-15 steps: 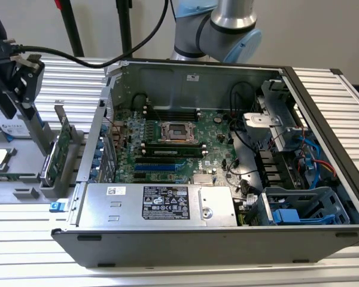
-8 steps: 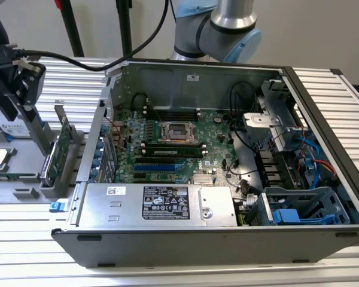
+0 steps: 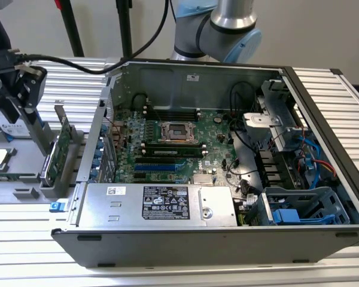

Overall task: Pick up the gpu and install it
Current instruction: 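Pick up the gpu and move the gpu toward the slot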

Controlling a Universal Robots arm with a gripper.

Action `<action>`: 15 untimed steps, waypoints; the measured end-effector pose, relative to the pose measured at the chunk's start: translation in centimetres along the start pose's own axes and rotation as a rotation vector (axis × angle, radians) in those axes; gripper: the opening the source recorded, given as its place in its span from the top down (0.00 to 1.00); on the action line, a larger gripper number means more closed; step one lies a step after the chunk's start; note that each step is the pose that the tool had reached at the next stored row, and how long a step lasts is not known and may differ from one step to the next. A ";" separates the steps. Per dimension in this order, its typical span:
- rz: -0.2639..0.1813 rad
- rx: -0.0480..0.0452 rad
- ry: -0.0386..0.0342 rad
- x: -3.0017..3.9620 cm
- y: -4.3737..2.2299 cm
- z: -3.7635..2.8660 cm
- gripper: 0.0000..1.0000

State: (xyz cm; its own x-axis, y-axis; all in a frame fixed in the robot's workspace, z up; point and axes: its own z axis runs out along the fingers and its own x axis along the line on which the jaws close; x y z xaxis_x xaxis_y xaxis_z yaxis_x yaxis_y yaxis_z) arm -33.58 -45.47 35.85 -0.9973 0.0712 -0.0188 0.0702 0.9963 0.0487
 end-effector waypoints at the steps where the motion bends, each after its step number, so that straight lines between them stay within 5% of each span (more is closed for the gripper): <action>1: 0.000 -0.0001 -0.0001 0.00 0.00 0.07 0.00; 15: 0.000 0.0000 0.0000 0.02 -0.05 0.97 0.00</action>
State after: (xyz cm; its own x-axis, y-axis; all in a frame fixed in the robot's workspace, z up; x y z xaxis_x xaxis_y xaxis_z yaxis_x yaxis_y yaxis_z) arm -33.58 -45.47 34.88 -0.9973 0.0712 -0.0188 0.0702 0.9963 0.0487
